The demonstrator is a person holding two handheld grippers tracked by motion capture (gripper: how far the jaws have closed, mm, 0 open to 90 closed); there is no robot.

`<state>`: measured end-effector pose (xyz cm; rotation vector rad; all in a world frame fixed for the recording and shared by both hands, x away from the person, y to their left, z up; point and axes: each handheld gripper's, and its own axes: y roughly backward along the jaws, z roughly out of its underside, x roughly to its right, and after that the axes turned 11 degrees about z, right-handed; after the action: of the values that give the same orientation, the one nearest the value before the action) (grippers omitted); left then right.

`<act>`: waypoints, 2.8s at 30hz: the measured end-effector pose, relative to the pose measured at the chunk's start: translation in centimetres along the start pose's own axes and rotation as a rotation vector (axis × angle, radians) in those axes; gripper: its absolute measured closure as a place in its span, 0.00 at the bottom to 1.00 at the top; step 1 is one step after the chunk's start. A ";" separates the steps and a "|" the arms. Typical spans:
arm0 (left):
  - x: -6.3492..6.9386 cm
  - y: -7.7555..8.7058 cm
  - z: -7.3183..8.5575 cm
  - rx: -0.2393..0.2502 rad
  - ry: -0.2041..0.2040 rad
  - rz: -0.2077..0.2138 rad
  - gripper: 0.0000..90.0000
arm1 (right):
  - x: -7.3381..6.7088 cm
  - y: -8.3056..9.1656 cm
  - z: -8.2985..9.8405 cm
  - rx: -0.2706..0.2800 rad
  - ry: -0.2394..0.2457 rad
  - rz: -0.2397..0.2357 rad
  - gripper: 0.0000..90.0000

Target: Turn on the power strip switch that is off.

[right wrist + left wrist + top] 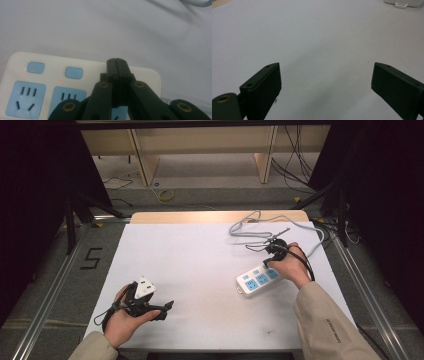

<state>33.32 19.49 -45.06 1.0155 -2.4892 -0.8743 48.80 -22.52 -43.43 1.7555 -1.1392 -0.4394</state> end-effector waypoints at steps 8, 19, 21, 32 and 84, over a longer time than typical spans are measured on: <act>0.0 0.0 0.0 -0.001 0.003 -0.001 0.10 | -0.3 0.0 -0.3 -0.017 0.018 0.018 1.00; 0.0 0.0 0.0 -0.001 0.002 -0.001 0.10 | -0.3 -0.1 -0.5 -0.037 0.028 0.019 1.00; 0.0 0.0 0.0 -0.004 -0.001 -0.001 0.10 | -0.3 -0.1 -0.5 -0.041 0.026 0.020 1.00; 0.0 0.0 0.0 -0.003 0.001 -0.001 0.10 | -0.4 -0.2 -0.7 -0.052 0.035 0.026 1.00; 0.0 -0.1 0.0 -0.001 0.004 0.002 0.10 | -0.1 -0.1 -0.3 -0.035 -0.001 0.019 1.00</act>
<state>33.34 19.45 -45.10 1.0127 -2.4861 -0.8725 48.97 -22.24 -43.41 1.7133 -1.1418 -0.4458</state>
